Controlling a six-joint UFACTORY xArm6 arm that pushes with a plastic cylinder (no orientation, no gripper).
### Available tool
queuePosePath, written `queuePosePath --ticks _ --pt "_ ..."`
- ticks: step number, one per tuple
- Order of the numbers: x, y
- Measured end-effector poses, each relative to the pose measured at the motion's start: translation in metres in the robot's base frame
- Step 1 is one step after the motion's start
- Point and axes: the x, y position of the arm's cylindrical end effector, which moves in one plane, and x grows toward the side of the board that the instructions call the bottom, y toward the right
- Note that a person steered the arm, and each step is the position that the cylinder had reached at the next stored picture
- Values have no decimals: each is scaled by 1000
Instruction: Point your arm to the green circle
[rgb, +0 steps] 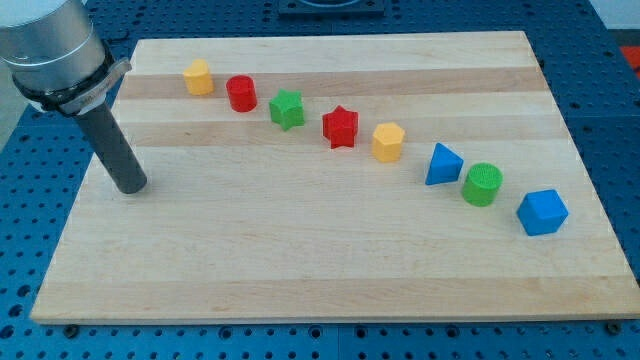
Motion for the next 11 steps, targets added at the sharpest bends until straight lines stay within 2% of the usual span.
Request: queuePosePath --ticks 2,3,7,8,9,11 --pt "-18 -1" --pt "-7 8" --pt "78 230" --pt "89 268" --pt "90 329" --pt "64 389"
